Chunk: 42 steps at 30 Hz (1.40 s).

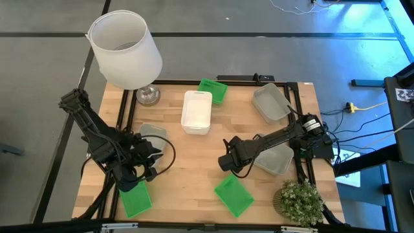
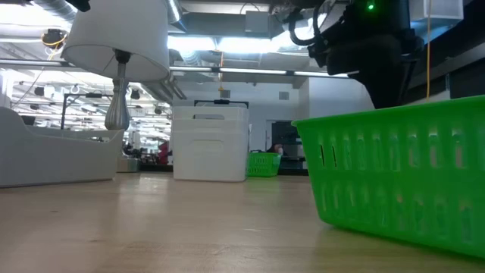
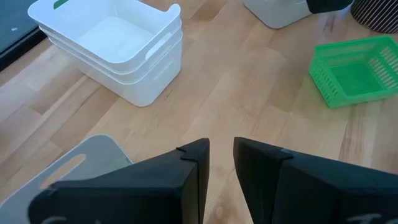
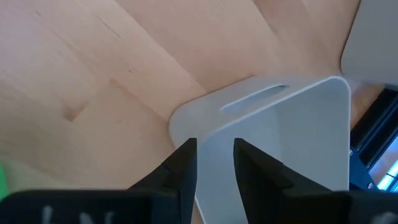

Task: Stack baskets by color
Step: Stack the bottom right gray bin on the bottom left gray bin

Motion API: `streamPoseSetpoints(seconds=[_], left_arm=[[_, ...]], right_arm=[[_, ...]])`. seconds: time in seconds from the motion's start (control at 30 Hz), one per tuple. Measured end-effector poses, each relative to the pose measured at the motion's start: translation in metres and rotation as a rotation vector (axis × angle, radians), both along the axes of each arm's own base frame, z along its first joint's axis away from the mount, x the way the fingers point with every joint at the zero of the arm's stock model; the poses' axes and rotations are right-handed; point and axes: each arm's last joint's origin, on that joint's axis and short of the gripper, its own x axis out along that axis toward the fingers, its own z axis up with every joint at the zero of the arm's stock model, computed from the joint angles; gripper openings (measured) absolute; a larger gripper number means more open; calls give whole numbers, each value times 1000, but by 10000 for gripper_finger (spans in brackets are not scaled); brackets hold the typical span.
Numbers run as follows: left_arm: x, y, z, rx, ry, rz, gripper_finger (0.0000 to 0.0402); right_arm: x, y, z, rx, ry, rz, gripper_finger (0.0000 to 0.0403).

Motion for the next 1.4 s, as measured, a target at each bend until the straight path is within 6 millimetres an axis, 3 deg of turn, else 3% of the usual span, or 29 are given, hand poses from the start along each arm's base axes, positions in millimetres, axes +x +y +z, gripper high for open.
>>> streamPoseSetpoints(seconds=[0.3, 0.6, 0.87, 0.97, 1.13, 1.4], left_arm=[[0, 0, 0, 0, 0, -1, 65], [0, 0, 0, 0, 0, 0, 65], [0, 0, 0, 0, 0, 0, 65], [0, 0, 0, 0, 0, 0, 65], [0, 0, 0, 0, 0, 0, 65], [0, 0, 0, -3, 3, -1, 65]], right_arm=[[0, 0, -1, 6, 1, -14, 106], [-14, -5, -38, 51, 73, -33, 106], [-21, -8, -51, 59, 110, -16, 105], [-20, -9, -52, 66, 106, 6, 86], [-14, -9, -54, 85, 71, 131, 11], [-10, -9, -51, 83, 80, 307, 4]])
